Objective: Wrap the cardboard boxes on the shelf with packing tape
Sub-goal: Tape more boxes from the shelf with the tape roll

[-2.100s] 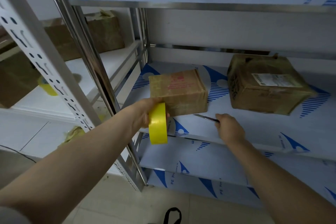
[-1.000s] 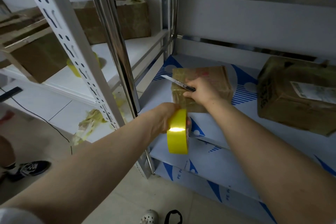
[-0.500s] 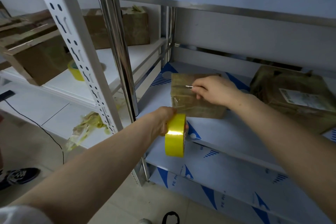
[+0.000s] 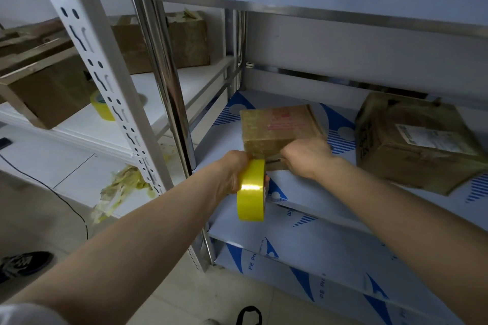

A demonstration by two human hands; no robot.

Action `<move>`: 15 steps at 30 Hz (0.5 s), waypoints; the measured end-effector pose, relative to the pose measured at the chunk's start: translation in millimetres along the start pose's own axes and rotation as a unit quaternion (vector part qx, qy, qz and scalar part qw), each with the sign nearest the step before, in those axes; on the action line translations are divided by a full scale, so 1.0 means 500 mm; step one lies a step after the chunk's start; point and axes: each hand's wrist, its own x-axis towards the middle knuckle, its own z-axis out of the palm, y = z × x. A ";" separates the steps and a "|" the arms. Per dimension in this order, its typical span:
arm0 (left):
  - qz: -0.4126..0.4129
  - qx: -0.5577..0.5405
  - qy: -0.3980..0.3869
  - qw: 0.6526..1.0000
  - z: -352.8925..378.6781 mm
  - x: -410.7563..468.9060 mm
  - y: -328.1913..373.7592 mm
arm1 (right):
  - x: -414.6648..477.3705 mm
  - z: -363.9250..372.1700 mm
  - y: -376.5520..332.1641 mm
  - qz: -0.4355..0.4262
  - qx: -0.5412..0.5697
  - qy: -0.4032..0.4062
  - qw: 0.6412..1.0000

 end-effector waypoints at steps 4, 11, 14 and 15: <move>0.010 0.010 -0.012 1.000 0.002 -0.009 0.000 | -0.010 0.067 0.068 0.084 0.169 -0.076 0.979; 0.011 0.024 -0.009 1.000 0.008 -0.016 0.000 | -0.037 0.163 0.120 0.120 0.268 -0.051 0.954; 0.014 0.034 0.003 0.999 0.008 -0.024 0.000 | -0.043 0.138 0.101 0.123 0.172 0.082 0.974; 0.016 0.034 0.003 0.999 0.009 -0.026 0.000 | -0.041 0.109 0.087 0.106 0.182 0.152 0.966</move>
